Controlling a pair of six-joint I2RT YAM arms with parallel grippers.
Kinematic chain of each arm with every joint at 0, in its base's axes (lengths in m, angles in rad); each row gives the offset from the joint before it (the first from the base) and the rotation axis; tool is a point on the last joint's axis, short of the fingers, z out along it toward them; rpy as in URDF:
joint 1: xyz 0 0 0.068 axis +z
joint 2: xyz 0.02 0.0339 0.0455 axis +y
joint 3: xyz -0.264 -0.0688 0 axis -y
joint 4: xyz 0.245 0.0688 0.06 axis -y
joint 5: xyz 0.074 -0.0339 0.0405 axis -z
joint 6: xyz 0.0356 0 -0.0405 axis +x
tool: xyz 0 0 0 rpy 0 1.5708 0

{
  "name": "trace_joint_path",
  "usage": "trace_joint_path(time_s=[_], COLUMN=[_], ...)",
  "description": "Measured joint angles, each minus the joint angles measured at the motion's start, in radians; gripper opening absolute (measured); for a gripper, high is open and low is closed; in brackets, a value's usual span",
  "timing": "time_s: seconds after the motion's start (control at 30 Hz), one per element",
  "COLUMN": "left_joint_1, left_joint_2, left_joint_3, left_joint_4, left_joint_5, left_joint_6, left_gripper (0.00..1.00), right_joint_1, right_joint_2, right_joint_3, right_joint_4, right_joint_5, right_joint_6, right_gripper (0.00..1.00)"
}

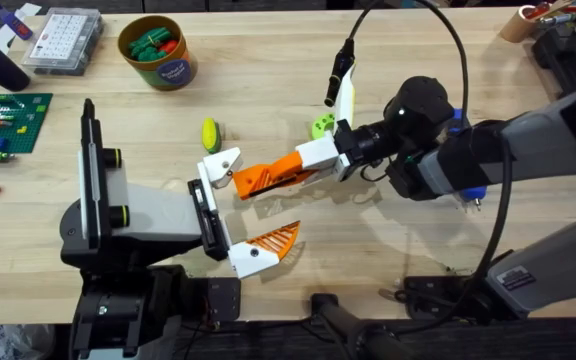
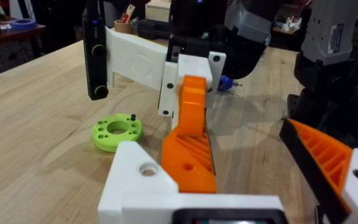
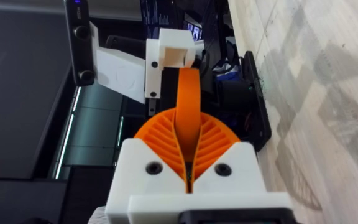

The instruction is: Pick up the gripper from the table and insert it into the empty holder that is missing its gripper. Then pick up a screw, insert it into the mounting hole, and use the screwdriver to tighten it. Finally, clean up the table by picking up the vegetable and placing it into the bucket.

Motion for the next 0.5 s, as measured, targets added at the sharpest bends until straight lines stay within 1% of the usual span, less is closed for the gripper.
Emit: trace_joint_path(time_s=[0.1, 0.33, 0.5], left_joint_1=[0.0, 0.0, 0.0], left_joint_2=[0.001, 0.001, 0.001], left_joint_3=[0.001, 0.001, 0.001], left_joint_4=[-0.007, -0.008, -0.008], left_joint_5=[0.0, 0.0, 0.0], left_joint_6=[0.0, 0.0, 0.0], left_gripper=[0.988, 0.988, 0.988], right_joint_1=[0.0, 0.0, 0.0], right_joint_2=[0.001, 0.001, 0.001], right_joint_3=[0.0, 0.0, -0.001], right_joint_4=[-0.025, -0.027, 0.038], right_joint_5=[0.0, -0.001, 0.0], right_joint_6=[0.003, 0.009, 0.032], right_gripper=[0.015, 0.015, 0.015])
